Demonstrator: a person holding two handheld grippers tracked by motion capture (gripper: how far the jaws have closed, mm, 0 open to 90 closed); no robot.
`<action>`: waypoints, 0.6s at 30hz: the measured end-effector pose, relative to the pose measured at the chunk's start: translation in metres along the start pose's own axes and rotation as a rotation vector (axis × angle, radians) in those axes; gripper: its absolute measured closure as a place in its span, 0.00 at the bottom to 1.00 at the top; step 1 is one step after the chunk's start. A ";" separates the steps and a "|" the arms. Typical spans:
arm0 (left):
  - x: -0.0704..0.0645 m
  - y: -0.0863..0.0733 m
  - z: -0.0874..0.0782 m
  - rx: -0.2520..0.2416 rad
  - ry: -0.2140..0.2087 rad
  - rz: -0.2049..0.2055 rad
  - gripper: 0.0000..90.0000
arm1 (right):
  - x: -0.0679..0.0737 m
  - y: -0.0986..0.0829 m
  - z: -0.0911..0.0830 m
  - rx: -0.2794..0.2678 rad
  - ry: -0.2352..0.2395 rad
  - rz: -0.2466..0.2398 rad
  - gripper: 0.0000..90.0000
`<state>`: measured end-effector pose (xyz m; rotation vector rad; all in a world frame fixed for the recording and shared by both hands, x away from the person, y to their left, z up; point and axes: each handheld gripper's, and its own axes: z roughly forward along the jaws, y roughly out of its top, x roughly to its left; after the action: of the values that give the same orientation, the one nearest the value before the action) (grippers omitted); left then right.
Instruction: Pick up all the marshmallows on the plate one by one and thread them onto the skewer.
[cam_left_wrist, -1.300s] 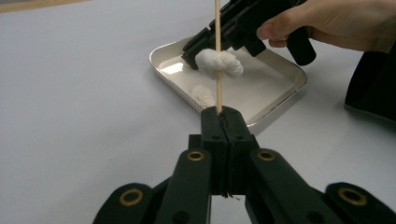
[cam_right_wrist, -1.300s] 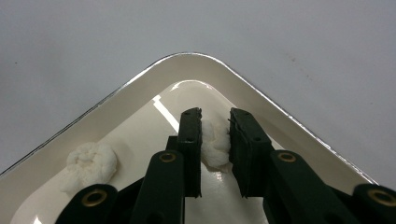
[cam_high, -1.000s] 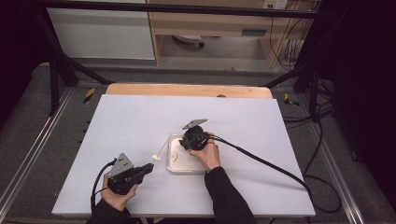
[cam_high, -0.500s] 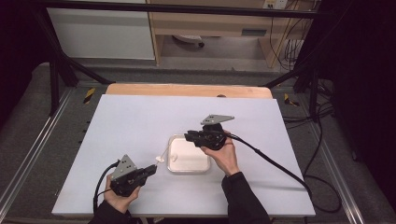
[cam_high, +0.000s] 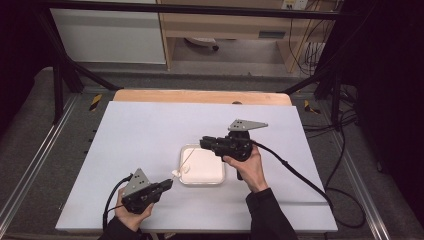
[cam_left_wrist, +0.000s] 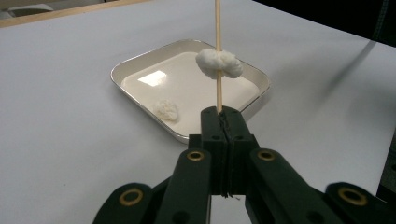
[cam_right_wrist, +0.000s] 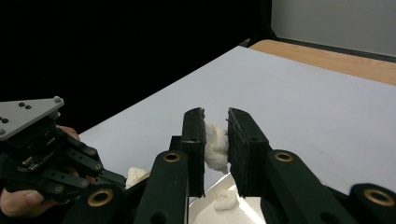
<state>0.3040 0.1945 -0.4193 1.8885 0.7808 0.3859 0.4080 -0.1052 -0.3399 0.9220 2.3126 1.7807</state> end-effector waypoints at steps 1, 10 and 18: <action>0.000 0.000 0.000 0.000 -0.001 0.001 0.99 | 0.000 0.000 0.000 -0.002 0.008 0.005 0.86; -0.002 0.001 0.000 -0.006 -0.006 0.012 0.99 | -0.002 -0.004 0.009 0.006 0.043 0.039 0.86; -0.003 0.001 -0.001 -0.009 -0.009 0.013 0.99 | -0.002 -0.006 0.012 0.002 0.066 0.059 0.86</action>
<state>0.3018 0.1930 -0.4182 1.8865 0.7599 0.3882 0.4116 -0.0969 -0.3496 0.9555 2.3511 1.8588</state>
